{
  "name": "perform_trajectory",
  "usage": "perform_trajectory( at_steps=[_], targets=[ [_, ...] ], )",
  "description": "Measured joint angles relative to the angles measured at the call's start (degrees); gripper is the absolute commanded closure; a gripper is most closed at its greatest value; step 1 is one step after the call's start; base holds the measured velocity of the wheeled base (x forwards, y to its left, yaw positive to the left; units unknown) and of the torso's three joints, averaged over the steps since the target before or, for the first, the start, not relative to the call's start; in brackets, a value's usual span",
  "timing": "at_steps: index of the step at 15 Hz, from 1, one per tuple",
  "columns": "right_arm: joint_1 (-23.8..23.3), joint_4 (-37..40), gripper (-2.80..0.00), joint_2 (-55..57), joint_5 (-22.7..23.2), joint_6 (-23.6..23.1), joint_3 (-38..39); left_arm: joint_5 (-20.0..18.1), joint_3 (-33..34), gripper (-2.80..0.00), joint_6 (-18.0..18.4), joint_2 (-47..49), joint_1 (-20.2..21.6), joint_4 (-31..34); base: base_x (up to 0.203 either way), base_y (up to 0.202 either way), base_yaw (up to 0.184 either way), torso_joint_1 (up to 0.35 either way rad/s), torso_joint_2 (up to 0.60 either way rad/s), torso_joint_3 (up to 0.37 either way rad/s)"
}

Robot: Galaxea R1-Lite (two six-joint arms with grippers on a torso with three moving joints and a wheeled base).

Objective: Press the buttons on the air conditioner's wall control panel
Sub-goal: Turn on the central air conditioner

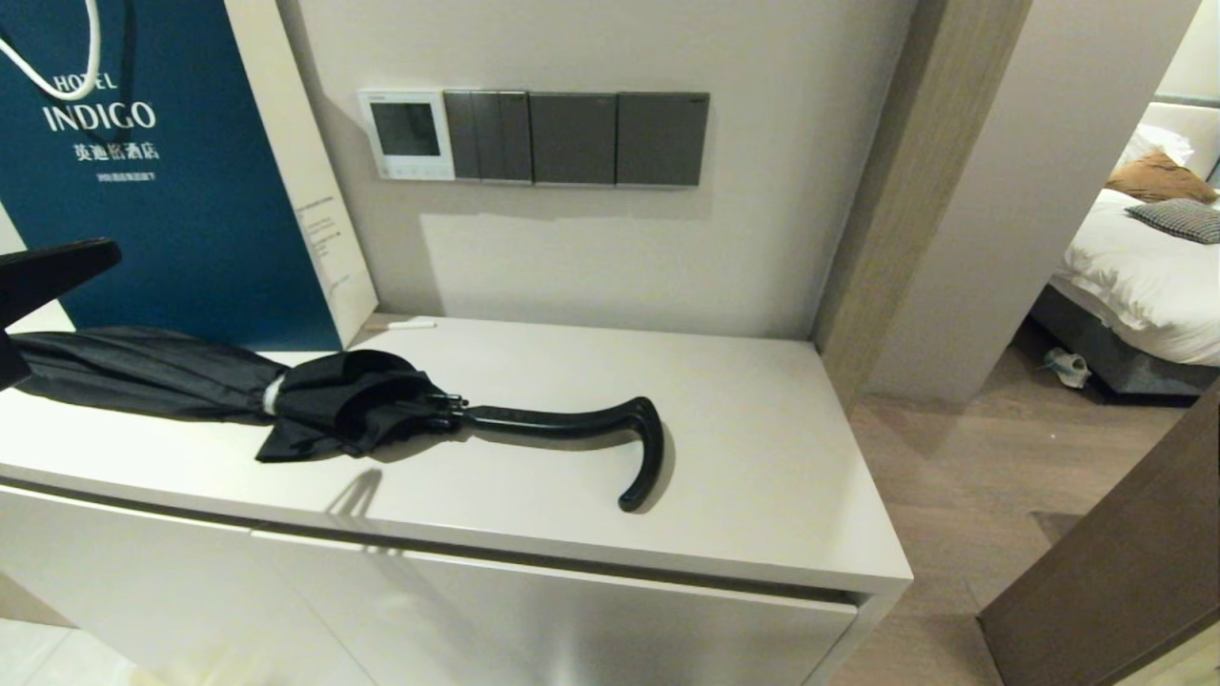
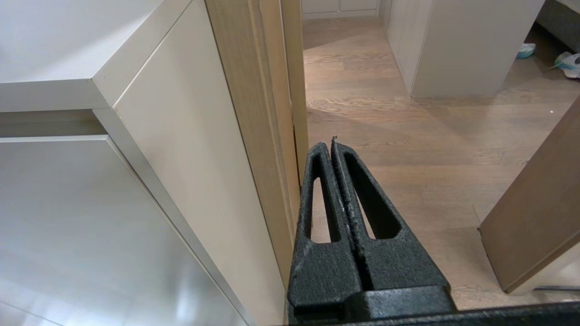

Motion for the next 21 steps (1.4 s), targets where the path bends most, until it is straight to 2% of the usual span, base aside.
perform_trajectory(
  at_steps=[4,6,11,17,21],
  targets=[
    [0.0,0.0,0.00,0.0,0.0,0.0,0.0,0.7,-0.9,0.00,-0.7,1.0,-1.2,-1.3,0.000,0.000,0.000,0.000,0.00,0.000],
    [0.0,0.0,0.00,0.0,0.0,0.0,0.0,1.8,-3.0,0.00,-1.8,5.7,-4.8,-3.4,0.000,0.000,0.000,0.000,0.00,0.000],
    [0.0,0.0,0.00,0.0,0.0,0.0,0.0,5.3,-10.3,0.00,-4.7,25.5,-15.7,-9.2,0.000,0.000,0.000,0.000,0.00,0.000],
    [0.0,0.0,0.00,0.0,0.0,0.0,0.0,5.9,-12.0,0.00,-5.2,31.0,-17.6,-9.4,0.000,0.000,0.000,0.000,0.00,0.000],
    [0.0,0.0,0.00,0.0,0.0,0.0,0.0,7.6,-17.7,0.00,-7.8,34.3,-18.0,-10.4,0.000,0.000,0.000,0.000,0.00,0.000]
  ],
)
